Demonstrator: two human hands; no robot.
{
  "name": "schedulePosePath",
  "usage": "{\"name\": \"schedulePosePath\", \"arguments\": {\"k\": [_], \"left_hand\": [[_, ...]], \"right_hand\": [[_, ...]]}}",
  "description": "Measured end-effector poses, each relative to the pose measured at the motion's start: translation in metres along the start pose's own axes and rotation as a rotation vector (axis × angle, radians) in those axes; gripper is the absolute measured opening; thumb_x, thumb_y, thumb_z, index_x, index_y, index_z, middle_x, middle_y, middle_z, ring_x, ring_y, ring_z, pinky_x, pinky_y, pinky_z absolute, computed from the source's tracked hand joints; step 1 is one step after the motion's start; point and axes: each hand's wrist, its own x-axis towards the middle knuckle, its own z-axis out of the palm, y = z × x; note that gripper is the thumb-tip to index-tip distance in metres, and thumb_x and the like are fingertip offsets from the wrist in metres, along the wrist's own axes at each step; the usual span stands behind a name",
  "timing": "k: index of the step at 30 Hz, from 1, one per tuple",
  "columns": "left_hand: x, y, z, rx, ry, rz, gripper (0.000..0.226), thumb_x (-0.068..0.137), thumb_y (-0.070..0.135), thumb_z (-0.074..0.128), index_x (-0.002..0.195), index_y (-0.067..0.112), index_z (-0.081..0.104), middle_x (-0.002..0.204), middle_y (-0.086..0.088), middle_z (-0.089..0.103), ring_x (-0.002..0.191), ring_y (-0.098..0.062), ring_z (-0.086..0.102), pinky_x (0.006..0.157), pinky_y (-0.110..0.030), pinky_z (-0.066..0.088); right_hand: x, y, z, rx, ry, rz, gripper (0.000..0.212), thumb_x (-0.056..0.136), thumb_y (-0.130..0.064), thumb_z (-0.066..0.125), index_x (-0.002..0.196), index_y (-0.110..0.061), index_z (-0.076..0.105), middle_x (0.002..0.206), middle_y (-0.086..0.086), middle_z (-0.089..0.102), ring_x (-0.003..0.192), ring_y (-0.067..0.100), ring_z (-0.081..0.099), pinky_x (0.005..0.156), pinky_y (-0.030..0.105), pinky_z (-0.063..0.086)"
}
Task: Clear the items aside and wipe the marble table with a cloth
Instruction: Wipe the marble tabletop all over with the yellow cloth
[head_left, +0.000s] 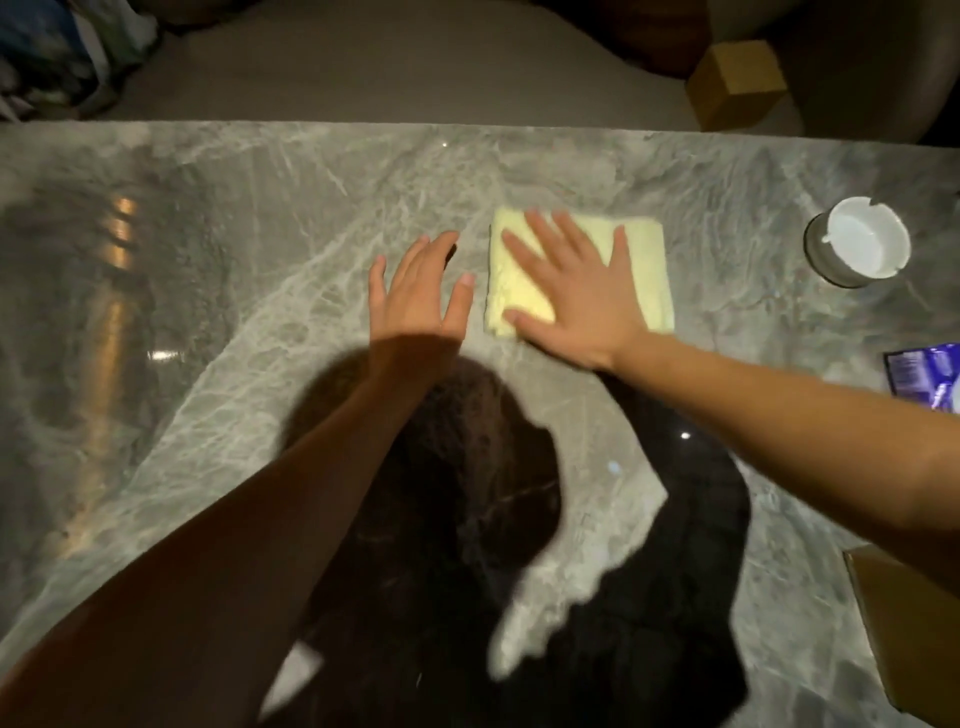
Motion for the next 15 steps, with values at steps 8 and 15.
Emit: {"name": "schedulePosePath", "arguments": {"k": [8,15], "left_hand": [[-0.007,0.003,-0.006,0.080,-0.036,0.056,0.047,0.097,0.037,0.038,0.141,0.022,0.040,0.147,0.003,0.043,0.144,-0.014,0.023,0.120,-0.043,0.004],[-0.007,-0.002,0.001,0.204,-0.075,0.108,0.045,0.091,0.037,0.044,0.133,0.022,0.048,0.151,0.003,0.037,0.146,-0.017,0.018,0.118,-0.047,0.002]], "right_hand": [[-0.176,-0.062,0.026,0.024,-0.043,-0.156,0.079,0.074,-0.065,0.050,0.144,-0.029,0.037,0.158,0.005,0.025,0.147,0.031,0.019,0.103,0.076,0.017],[-0.215,-0.078,0.031,0.042,-0.058,-0.129,0.097,0.069,-0.068,0.052,0.152,-0.036,0.013,0.152,0.000,0.029,0.147,0.027,0.016,0.103,0.072,0.019]]}}
